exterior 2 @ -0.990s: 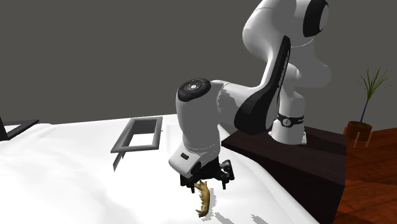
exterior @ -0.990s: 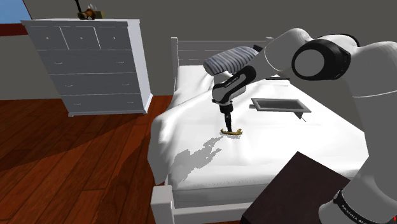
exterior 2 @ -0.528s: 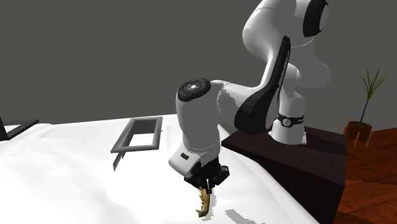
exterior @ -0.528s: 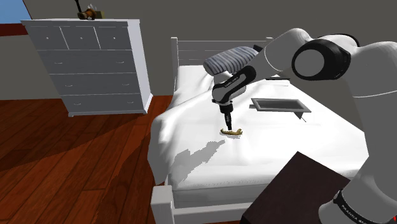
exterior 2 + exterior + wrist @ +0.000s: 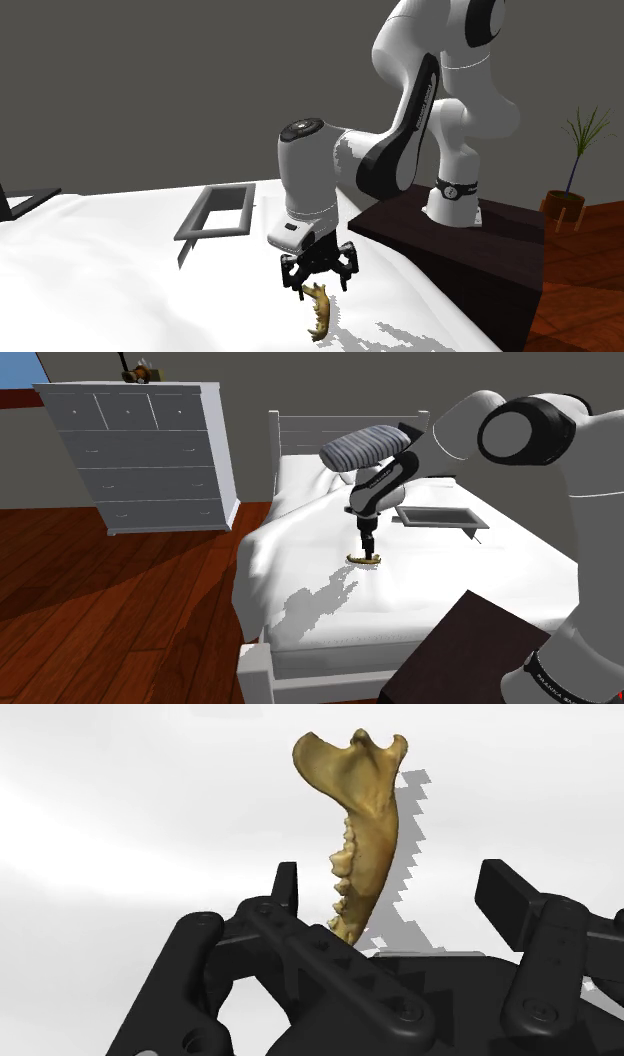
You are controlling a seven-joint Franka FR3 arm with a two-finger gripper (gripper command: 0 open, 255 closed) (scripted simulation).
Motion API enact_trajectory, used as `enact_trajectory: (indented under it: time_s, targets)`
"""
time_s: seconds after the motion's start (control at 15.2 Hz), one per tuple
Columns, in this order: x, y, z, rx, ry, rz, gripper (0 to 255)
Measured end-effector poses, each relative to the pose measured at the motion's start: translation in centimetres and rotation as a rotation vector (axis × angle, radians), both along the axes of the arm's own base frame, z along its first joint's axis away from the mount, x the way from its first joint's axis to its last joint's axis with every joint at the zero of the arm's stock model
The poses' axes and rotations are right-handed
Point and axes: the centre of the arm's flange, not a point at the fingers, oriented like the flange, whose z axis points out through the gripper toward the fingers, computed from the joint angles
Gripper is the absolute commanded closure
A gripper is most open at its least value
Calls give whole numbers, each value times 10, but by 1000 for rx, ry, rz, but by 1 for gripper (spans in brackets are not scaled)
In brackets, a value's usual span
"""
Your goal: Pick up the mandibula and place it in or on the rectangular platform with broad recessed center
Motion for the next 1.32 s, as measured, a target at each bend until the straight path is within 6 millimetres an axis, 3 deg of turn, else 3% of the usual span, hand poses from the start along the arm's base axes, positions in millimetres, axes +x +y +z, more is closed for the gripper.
enact_trajectory:
  time_s: [0.2,0.53,0.92,0.99,1.32]
  targets:
    - [-12,-13,-9,33,-59,57,0]
    - [-15,-14,-34,38,-68,67,0]
    - [-16,-13,-38,38,-68,67,0]
    - [-16,-13,-38,38,-68,67,255]
    - [-14,-15,-35,35,-76,65,255]
